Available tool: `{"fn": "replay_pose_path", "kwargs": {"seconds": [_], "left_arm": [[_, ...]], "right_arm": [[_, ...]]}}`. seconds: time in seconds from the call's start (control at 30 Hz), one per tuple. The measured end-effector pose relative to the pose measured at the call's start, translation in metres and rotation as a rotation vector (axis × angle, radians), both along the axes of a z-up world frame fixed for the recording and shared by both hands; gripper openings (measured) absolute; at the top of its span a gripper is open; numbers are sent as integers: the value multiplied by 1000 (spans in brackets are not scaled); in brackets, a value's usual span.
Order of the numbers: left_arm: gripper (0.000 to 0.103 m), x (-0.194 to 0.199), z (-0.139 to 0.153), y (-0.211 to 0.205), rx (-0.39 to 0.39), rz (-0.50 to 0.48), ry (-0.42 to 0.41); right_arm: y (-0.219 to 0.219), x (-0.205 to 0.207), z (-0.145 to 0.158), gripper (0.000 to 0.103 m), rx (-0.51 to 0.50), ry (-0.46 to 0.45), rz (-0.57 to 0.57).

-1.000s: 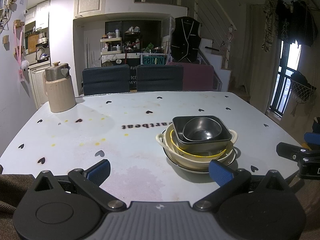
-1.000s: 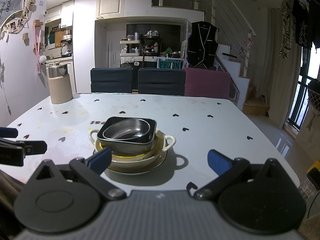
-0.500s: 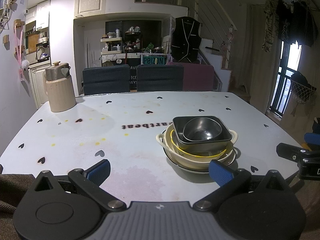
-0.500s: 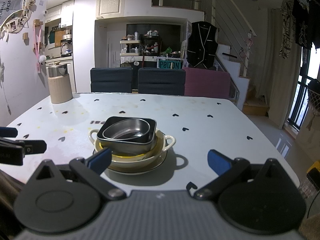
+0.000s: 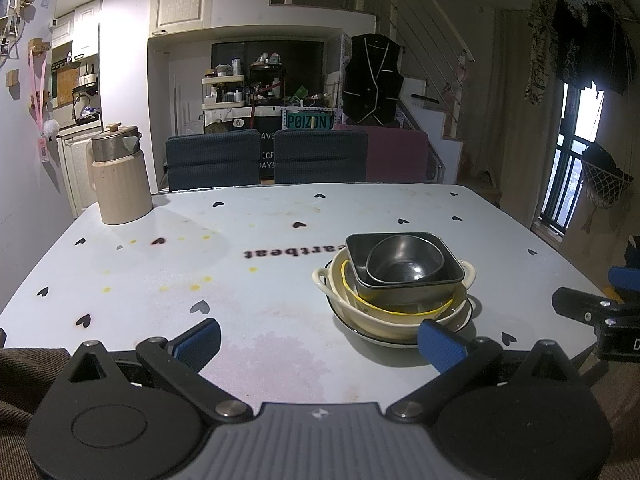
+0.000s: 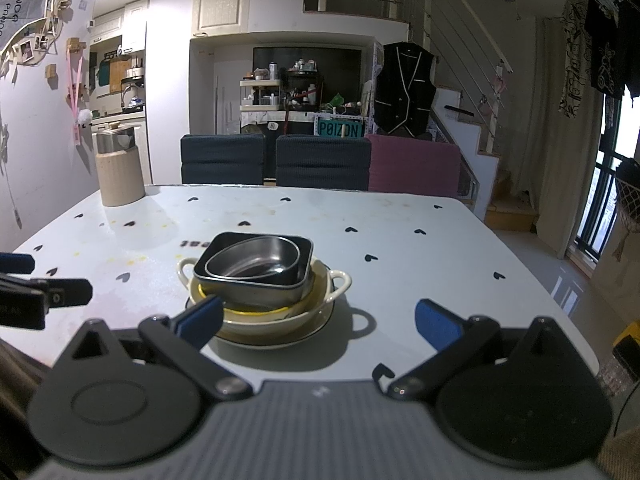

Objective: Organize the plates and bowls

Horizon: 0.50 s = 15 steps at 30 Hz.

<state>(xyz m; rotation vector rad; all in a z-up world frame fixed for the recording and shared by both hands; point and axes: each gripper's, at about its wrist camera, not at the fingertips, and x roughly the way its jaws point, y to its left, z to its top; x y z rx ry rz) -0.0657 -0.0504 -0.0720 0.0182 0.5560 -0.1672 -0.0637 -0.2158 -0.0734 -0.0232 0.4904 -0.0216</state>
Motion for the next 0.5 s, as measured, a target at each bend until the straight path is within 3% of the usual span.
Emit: {"fn": "replay_pose_path", "kwargs": {"seconds": [0.5], "left_arm": [[103, -1, -1, 1, -1, 2, -3]], "right_arm": [[-1, 0, 0, 103, -1, 0, 1]]}}
